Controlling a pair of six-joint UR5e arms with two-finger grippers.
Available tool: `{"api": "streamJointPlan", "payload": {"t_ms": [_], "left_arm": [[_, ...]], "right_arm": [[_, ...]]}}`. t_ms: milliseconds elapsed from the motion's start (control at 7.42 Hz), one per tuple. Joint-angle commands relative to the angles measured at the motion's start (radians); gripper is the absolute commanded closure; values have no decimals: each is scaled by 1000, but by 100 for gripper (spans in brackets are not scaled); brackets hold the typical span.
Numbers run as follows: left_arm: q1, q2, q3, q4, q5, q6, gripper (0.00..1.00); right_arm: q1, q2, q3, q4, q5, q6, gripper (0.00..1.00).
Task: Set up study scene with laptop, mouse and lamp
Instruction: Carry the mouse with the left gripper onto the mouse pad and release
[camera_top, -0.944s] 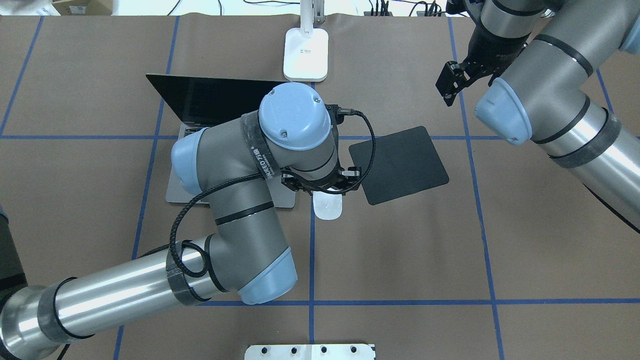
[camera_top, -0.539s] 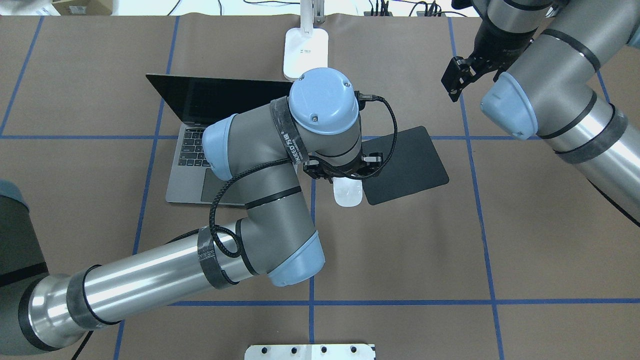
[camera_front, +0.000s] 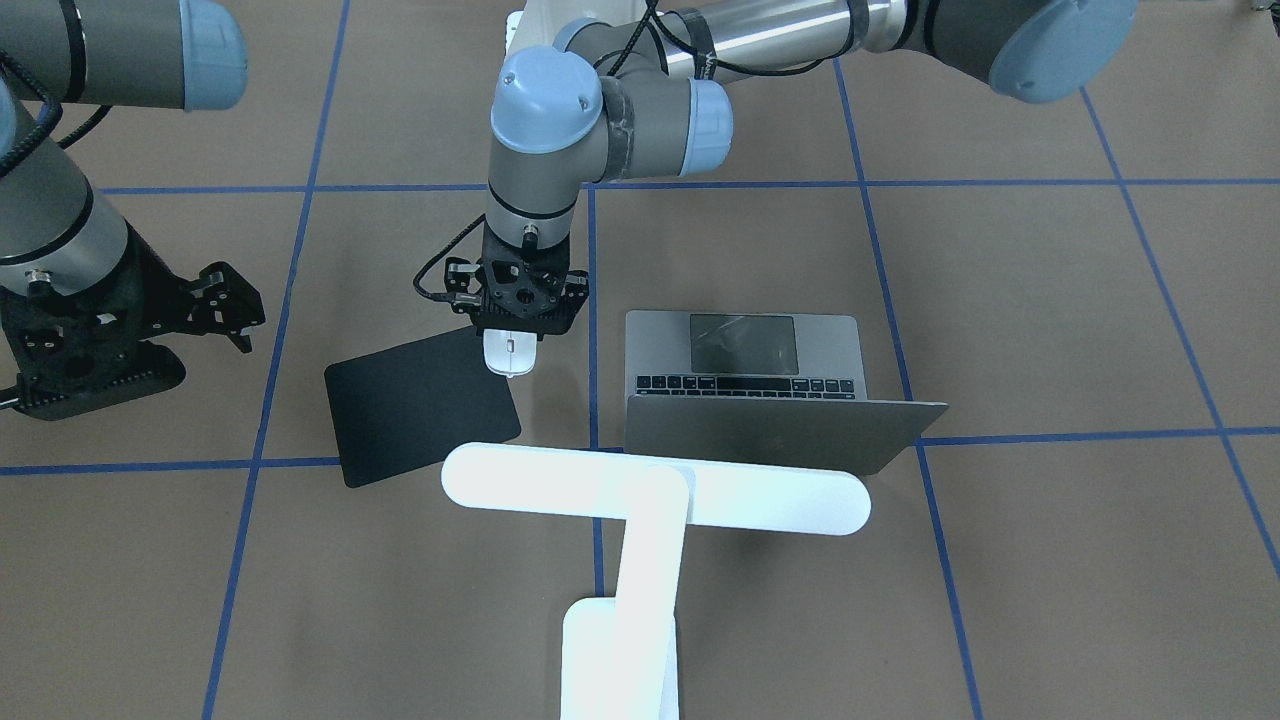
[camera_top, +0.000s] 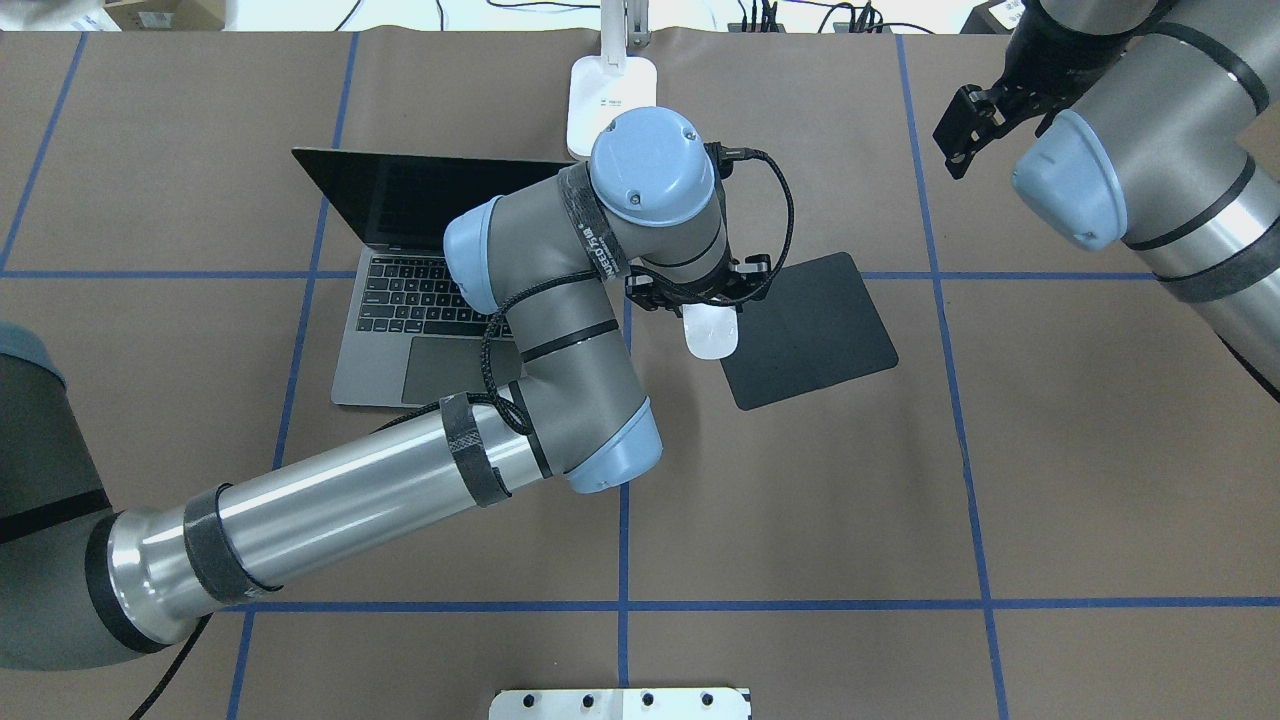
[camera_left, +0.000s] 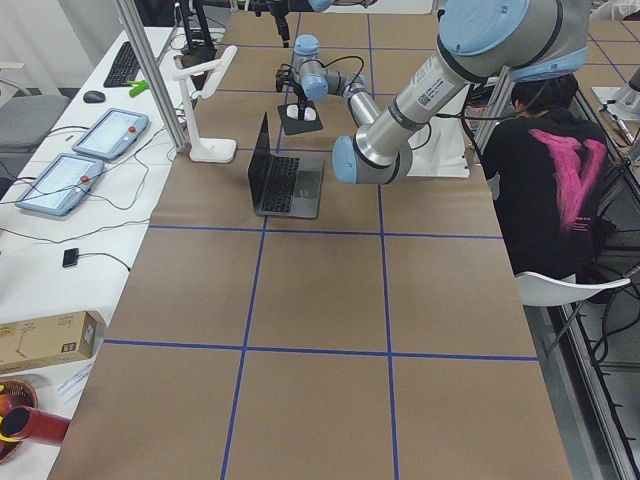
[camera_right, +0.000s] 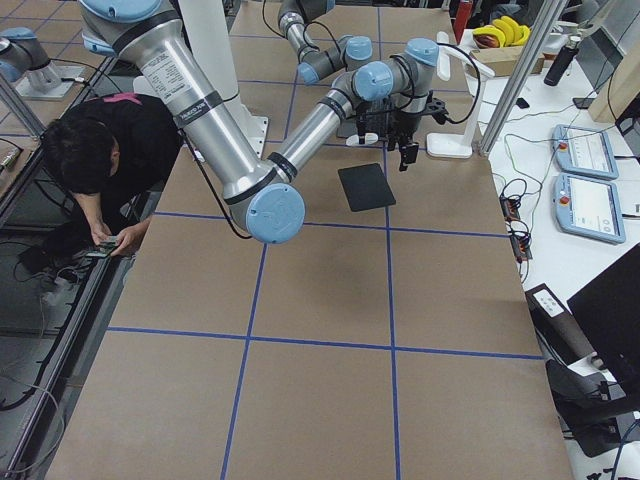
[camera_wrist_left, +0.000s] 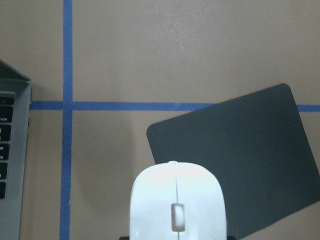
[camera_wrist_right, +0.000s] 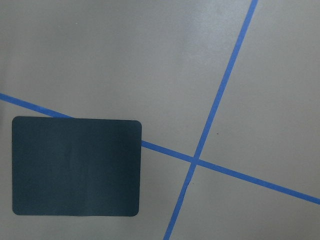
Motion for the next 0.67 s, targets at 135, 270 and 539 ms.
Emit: {"api": "streamJointPlan", "payload": {"t_ms": [135,270,539], "left_arm": [[-3,-10,106,-118,0,-14,38],[-3,-22,132,-143,-1,-26,38],[-1,-51,178,-180,0,-90,38]], "right_arm": [[4,-3,1,-2,9,0,0],[4,-4,4,-2,9,0,0],[7,-6,4,-7,8,0,0]]}}
